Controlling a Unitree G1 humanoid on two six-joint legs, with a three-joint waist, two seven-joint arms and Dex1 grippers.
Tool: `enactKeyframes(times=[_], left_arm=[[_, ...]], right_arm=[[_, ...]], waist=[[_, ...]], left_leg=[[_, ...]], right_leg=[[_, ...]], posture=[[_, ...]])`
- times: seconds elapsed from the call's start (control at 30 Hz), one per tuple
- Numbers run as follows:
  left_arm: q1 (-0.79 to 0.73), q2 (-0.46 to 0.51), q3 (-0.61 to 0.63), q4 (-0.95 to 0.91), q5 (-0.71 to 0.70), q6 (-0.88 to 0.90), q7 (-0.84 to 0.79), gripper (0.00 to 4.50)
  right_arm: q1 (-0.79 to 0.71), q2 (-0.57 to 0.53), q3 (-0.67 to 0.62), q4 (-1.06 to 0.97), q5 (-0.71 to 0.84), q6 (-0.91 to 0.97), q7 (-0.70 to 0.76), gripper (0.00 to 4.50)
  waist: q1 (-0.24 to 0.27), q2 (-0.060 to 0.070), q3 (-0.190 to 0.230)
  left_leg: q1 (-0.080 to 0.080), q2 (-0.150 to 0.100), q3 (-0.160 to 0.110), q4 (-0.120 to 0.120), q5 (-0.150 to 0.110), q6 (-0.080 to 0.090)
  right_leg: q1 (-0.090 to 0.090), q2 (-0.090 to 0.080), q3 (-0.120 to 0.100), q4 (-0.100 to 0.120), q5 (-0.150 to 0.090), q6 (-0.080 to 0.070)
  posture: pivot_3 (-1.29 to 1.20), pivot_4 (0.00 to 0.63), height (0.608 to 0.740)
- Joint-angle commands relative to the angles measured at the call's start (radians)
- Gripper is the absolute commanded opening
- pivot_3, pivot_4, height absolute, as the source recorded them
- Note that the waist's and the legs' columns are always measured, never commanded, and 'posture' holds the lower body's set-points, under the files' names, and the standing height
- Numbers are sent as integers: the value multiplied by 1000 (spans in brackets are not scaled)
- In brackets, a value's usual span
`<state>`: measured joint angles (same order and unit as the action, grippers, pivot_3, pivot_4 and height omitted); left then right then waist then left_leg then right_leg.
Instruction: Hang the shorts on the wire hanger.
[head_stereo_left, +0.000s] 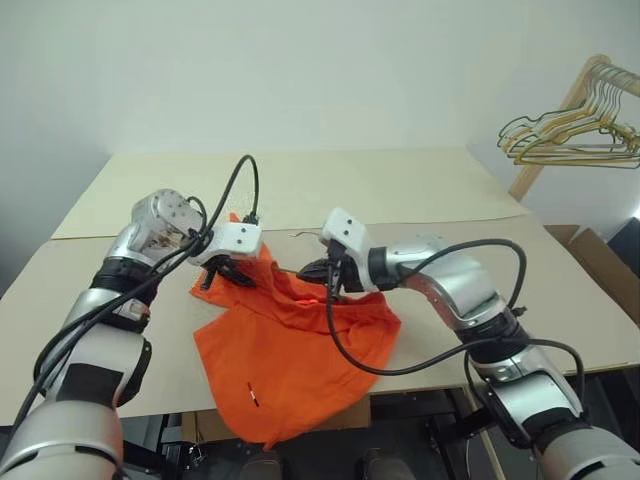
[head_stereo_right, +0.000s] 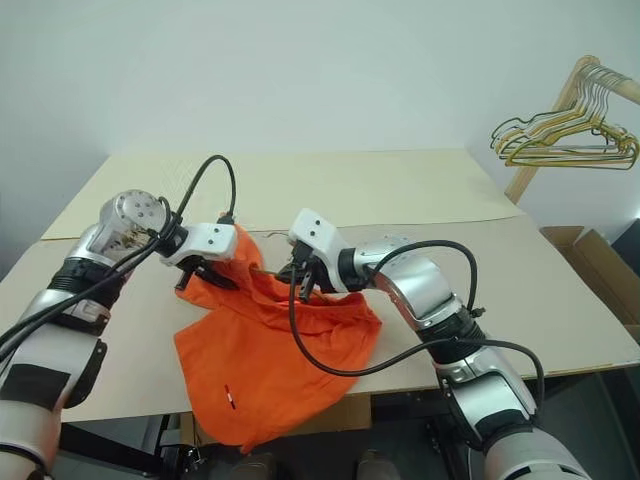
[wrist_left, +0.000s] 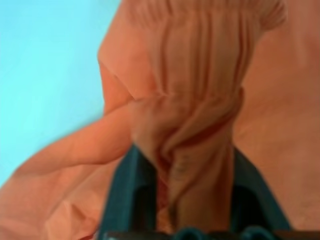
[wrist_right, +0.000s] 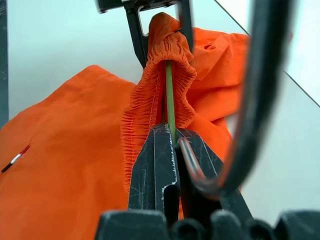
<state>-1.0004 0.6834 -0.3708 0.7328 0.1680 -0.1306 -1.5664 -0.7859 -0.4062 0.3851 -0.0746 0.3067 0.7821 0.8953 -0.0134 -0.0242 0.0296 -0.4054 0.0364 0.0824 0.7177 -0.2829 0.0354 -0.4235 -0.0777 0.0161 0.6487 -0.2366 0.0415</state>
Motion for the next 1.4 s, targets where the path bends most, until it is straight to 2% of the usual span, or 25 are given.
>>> enactKeyframes(times=[0.03,0.23,0.4,0.57,0.67,1.07,1.1,1.4], left_arm=[[-21,20,28,-6,-13,-14,3,2732],[-48,58,35,47,-10,-17,-11,4491],[-35,86,14,107,35,-83,36,4491],[-25,71,24,161,30,-110,30,4491],[-24,53,30,189,34,-121,64,3923],[-26,42,52,228,30,-126,98,169],[-27,44,53,228,29,-126,95,67],[-35,70,69,215,22,-119,74,67]], right_arm=[[-18,-15,-24,-24,0,-63,42,0],[15,-34,-29,-40,-8,-104,71,0],[33,-49,-41,-53,-2,-113,81,0],[31,-62,-57,-57,5,-110,90,0],[26,-68,-69,-54,10,-104,93,0],[30,-93,-90,-59,15,-93,115,0],[29,-95,-90,-58,15,-93,118,0],[33,-127,-83,-49,-2,-113,145,0]], waist=[[0,0,0],[0,0,0],[1,0,0],[4,0,0],[5,0,0],[1,0,0],[1,0,0],[2,0,0]], left_leg=[[0,0,0,0,0,0],[0,0,0,0,0,0],[0,0,0,0,0,0],[0,0,0,0,0,0],[0,0,0,0,0,0],[0,0,0,0,0,0],[0,0,0,0,0,0],[0,0,0,0,0,0]], right_leg=[[0,0,0,0,0,0],[0,0,0,0,0,0],[0,0,0,0,0,0],[0,0,0,0,0,0],[0,0,0,0,0,0],[0,0,0,0,0,0],[0,0,0,0,0,0],[0,0,0,0,0,0]], posture=[[38,0,740],[46,0,740],[46,0,740],[37,0,740],[35,0,740],[35,0,740],[35,0,740],[47,0,740]])
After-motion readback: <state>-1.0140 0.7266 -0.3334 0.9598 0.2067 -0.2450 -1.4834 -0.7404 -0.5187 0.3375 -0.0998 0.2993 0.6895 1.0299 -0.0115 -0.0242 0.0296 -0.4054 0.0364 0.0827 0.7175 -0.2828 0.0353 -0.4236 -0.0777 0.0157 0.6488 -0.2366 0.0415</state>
